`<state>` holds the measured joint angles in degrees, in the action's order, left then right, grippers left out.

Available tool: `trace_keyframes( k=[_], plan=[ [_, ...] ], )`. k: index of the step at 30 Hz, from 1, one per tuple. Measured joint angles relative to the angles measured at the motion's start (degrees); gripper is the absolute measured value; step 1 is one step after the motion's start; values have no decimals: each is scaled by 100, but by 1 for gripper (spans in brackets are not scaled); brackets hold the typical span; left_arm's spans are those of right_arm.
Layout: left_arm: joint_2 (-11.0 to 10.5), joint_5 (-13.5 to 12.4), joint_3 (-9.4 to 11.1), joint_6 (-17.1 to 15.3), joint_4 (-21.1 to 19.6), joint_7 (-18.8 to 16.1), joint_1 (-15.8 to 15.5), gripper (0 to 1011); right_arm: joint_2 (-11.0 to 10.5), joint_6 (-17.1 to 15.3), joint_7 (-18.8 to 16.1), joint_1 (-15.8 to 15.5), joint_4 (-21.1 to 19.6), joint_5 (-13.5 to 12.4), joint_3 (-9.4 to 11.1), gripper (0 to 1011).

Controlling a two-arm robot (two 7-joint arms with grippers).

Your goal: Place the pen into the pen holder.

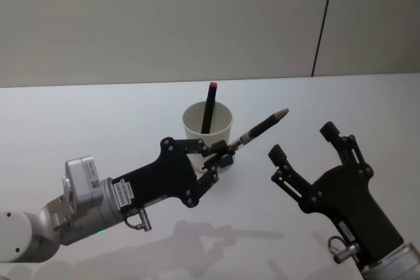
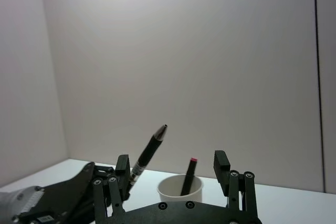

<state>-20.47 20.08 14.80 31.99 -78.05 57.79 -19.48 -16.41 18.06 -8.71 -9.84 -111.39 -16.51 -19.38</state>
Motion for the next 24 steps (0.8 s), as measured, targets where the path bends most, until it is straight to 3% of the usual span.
trace_keyframes(
  k=[3,9,24],
  plan=[
    [0,0,0,0,0,0,0,177,21,60,-278,54,67,-293,6,1002],
    [0,0,0,0,0,0,0,177,111,49,-578,184,192,-599,6,1002],
    [0,0,0,-1,-1,-1,0,177,366,-238,-931,483,485,-915,-47,1002]
  ],
)
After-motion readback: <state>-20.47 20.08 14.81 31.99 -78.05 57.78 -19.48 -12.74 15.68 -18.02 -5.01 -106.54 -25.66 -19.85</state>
